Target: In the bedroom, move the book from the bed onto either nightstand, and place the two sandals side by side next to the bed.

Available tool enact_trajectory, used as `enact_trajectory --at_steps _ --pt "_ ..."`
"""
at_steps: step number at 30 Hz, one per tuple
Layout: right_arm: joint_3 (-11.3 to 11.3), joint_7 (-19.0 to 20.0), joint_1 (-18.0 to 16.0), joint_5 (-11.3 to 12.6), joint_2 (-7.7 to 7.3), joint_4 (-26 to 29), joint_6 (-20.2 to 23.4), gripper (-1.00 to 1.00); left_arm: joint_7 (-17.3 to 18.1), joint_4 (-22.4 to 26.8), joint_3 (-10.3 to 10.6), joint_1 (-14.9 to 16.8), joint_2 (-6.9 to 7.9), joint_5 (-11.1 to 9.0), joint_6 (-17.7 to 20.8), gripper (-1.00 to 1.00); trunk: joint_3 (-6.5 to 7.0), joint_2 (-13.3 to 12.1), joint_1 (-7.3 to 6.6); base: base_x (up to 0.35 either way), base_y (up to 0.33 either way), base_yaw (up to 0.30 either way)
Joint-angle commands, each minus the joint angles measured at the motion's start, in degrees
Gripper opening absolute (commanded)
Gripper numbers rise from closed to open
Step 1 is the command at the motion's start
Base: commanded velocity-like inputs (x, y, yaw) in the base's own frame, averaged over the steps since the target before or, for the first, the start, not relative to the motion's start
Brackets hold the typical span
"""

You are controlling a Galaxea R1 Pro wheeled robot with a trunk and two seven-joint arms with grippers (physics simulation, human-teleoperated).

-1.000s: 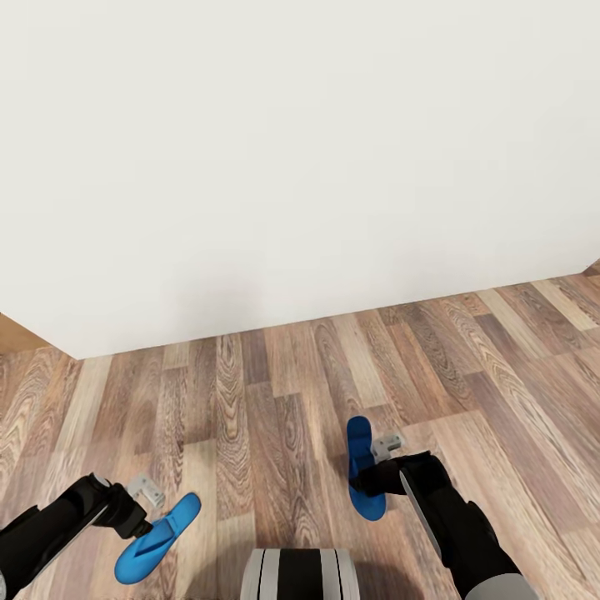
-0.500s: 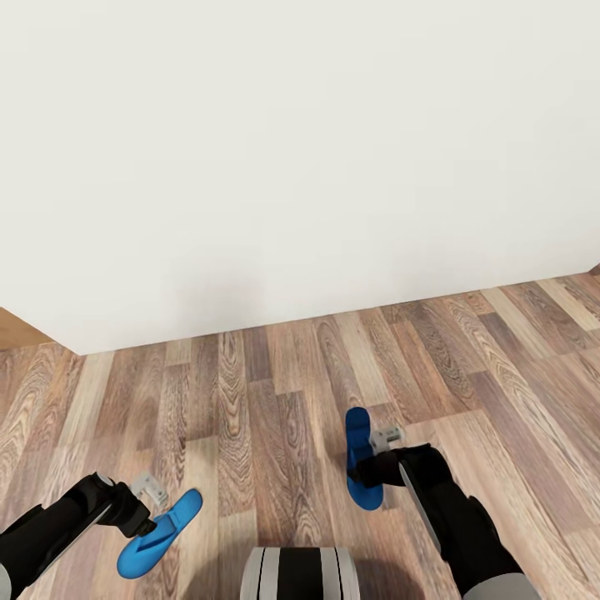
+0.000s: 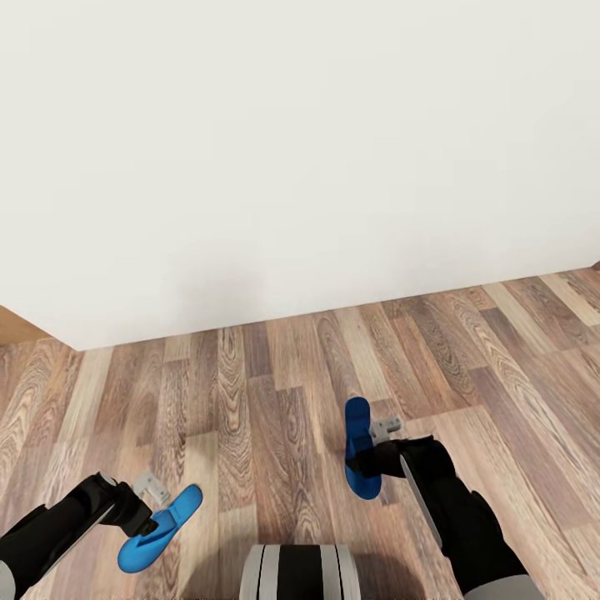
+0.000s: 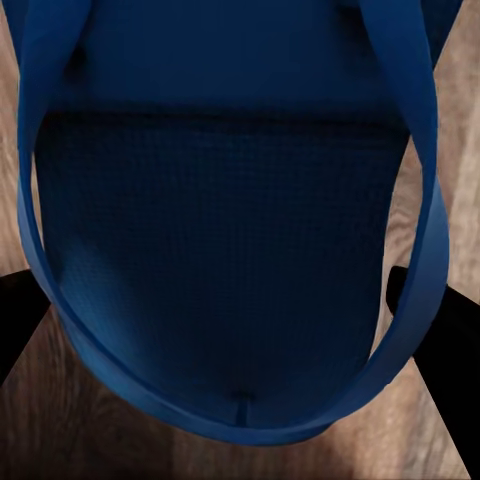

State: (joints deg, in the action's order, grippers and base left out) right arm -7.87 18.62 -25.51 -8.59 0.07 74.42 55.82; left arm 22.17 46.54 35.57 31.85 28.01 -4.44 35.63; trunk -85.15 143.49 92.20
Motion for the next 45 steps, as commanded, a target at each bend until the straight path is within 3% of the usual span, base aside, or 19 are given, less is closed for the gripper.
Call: enact_trajectory --at_steps 1,8,24,45 --pt "-0.01 0.47 0.04 -0.6 0.01 0.14 0.23 -1.0 -0.18 0.07 0.2 0.06 -0.01 -0.46 0.38 1.0 -0.13 0.02 -0.01 0.0 0.0 0.0" --pt "-0.03 0.47 0.24 -0.83 0.02 0.37 0.31 -1.0 0.08 0.11 0.13 0.06 -0.45 -0.46 0.69 1.0 -0.77 0.02 -0.01 0.0 0.0 0.0" --pt "-0.03 0.45 0.29 -0.99 0.02 0.06 0.2 -1.0 -0.26 -0.38 0.11 0.07 -3.39 -0.45 1.89 1.0 -2.23 0.02 -0.01 0.0 0.0 0.0" --pt "-0.08 0.48 0.29 -0.83 0.02 -0.05 0.18 -1.0 -0.42 -3.21 0.07 1.6 -3.72 -0.48 1.29 1.0 -4.15 0.02 -0.01 0.0 0.0 0.0"
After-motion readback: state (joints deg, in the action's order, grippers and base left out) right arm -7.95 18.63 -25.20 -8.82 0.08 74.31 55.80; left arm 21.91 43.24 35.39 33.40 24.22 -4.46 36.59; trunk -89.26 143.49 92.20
